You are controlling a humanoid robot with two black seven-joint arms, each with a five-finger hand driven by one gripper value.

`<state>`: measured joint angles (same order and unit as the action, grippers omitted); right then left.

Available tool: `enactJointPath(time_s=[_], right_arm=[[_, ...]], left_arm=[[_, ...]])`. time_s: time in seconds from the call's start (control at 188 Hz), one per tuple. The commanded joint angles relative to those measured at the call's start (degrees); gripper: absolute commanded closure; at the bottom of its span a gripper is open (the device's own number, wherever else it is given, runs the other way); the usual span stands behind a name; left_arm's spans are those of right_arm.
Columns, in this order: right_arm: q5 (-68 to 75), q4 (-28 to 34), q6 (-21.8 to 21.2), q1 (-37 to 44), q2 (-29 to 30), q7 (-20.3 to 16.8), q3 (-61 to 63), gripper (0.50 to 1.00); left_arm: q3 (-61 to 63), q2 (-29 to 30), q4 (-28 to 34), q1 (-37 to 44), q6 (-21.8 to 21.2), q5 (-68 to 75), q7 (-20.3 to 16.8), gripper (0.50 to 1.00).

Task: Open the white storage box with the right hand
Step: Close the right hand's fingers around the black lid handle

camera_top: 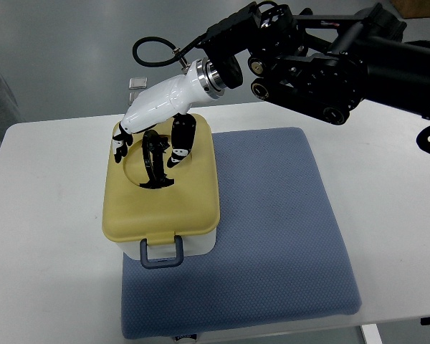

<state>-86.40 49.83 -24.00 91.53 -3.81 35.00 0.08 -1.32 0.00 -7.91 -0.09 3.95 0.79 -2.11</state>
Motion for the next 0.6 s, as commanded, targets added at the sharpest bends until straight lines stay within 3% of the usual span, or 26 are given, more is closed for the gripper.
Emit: enactJointPath(time_s=[0.0,0.16,0.368,0.448,0.592], right_arm=[[0.0,-0.1,0.4,-0.1,0.0,0.0,0.0,0.771],[-0.3,-0.2,0.4,-0.7,0.0,0.0,0.0,0.846],[-0.3,-0.3,0.4,-1.0,0.0,0.0,0.0,0.861],[-0.3,-0.3,0.4,-1.0,0.0,0.0,0.0,0.891],[-0.3,-0.3,0.3,-1.0,0.0,0.0,0.0,1.0]], left_arm=[[0.0,0.0,0.0,0.0,0.0,0.0,0.0,0.5],[0.0,0.0,0.0,0.0,0.0,0.0,0.0,0.5],[0.0,0.0,0.0,0.0,0.0,0.0,0.0,0.5],[0.0,0.0,0.0,0.0,0.0,0.0,0.0,0.5],[0.0,0.0,0.0,0.0,0.0,0.0,0.0,0.5]])
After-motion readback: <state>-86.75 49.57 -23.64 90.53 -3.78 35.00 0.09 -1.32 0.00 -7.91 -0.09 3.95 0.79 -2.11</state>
